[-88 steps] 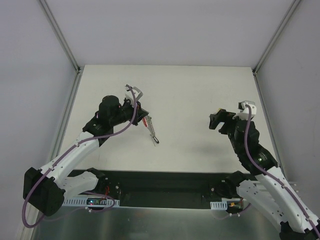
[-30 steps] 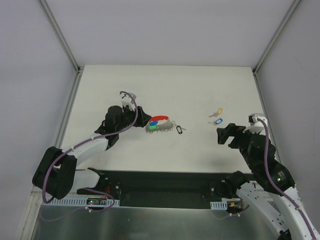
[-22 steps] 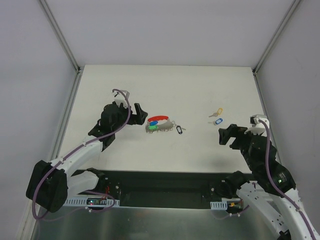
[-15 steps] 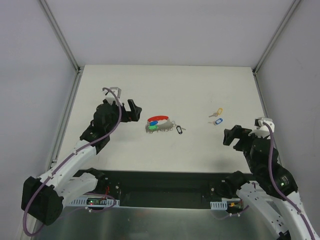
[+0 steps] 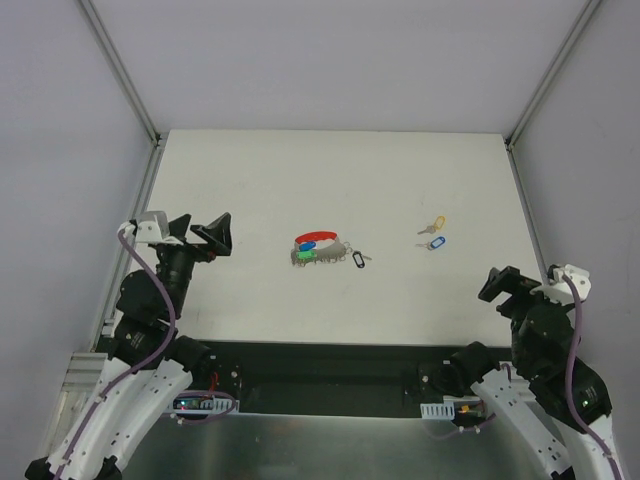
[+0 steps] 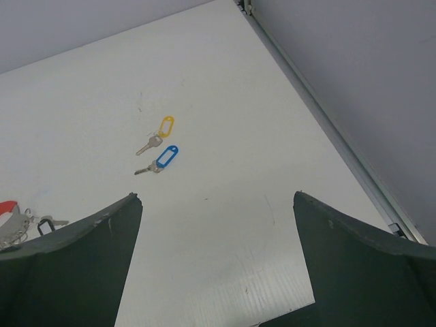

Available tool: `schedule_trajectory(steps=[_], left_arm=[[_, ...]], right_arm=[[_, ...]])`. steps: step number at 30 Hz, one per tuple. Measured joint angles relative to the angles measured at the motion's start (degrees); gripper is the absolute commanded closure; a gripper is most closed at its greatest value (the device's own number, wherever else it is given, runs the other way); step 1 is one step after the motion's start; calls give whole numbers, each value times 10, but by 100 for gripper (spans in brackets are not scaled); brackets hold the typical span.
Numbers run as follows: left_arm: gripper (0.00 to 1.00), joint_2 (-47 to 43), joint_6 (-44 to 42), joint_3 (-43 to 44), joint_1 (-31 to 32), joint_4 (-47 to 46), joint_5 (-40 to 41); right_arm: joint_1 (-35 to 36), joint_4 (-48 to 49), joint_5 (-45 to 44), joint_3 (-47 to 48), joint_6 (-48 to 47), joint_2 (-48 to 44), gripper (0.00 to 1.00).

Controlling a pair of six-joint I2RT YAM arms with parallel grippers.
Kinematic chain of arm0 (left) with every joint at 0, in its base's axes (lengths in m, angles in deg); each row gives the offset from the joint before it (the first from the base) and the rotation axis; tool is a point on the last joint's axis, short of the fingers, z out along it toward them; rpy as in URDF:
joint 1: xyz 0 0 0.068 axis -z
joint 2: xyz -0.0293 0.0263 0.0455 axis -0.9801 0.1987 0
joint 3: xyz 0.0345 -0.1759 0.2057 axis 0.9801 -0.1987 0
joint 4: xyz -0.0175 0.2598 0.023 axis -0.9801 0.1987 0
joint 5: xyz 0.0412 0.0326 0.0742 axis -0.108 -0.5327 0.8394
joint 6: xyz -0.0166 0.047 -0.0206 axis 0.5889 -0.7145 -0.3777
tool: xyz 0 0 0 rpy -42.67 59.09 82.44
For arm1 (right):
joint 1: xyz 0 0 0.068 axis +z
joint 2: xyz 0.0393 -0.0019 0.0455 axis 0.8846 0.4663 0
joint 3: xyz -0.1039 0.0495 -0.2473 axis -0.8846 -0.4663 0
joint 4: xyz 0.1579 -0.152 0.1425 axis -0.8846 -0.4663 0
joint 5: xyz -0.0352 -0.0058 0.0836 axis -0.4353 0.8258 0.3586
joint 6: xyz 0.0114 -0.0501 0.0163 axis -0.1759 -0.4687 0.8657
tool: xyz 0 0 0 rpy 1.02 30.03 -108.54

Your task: Put the keys on the keyring

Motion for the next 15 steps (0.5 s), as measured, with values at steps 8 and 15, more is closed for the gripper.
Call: schedule_trajectory(steps=[8,15], left_arm=[[1,-125,-67,-34,0,37,27],[1,-164,-91,-65,0,54,42]], right_arm=[[0,0,-34,-20,-27,-70,4],[0,2,-35,-38,-38,-76,4]])
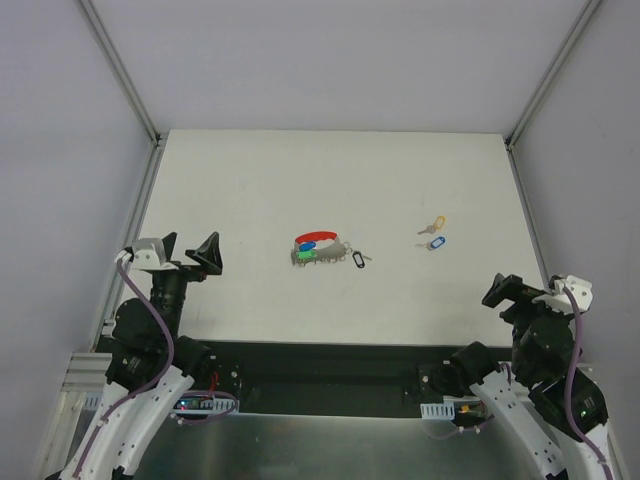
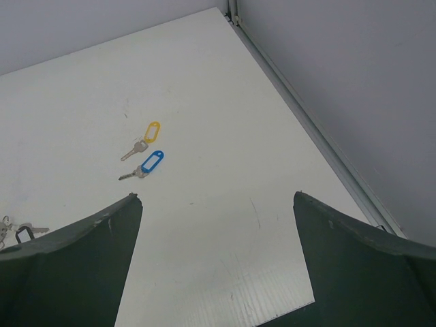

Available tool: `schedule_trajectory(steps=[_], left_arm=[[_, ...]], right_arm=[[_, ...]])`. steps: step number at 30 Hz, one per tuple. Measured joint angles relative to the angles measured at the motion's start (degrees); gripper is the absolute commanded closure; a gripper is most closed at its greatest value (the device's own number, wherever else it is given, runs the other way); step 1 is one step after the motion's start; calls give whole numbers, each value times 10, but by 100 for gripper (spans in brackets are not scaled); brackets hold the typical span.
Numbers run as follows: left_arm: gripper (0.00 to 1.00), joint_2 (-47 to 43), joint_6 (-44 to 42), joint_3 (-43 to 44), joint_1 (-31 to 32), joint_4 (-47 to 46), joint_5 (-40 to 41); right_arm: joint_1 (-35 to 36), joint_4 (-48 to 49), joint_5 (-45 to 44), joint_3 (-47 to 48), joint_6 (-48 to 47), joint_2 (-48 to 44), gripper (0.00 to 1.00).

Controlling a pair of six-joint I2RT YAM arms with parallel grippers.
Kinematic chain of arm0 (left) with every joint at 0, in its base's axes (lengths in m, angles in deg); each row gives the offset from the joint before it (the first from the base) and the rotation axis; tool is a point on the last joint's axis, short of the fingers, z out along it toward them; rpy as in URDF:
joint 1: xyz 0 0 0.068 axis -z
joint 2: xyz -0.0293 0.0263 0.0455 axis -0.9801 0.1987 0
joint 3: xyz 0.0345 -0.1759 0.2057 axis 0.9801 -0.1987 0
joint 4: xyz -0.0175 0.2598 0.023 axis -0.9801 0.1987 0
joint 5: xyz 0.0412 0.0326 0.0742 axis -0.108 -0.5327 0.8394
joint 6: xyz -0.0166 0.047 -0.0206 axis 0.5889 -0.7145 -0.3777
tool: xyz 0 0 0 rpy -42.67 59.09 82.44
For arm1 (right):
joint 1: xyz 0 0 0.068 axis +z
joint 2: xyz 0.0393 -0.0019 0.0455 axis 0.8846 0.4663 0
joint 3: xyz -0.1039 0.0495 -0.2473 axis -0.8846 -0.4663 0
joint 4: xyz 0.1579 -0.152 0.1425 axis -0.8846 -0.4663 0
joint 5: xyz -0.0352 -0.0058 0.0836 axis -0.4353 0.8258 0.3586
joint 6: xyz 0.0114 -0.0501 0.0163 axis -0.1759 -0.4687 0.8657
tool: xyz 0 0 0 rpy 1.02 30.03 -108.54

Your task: Put the keys on the keyring

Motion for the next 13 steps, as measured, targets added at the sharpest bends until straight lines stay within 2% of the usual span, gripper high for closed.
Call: schedule_trajectory(steps=[13], left_arm=[[1,-23,0,-4,0,26,0]], right_arm=[[0,2,10,-2,-4,0,4]])
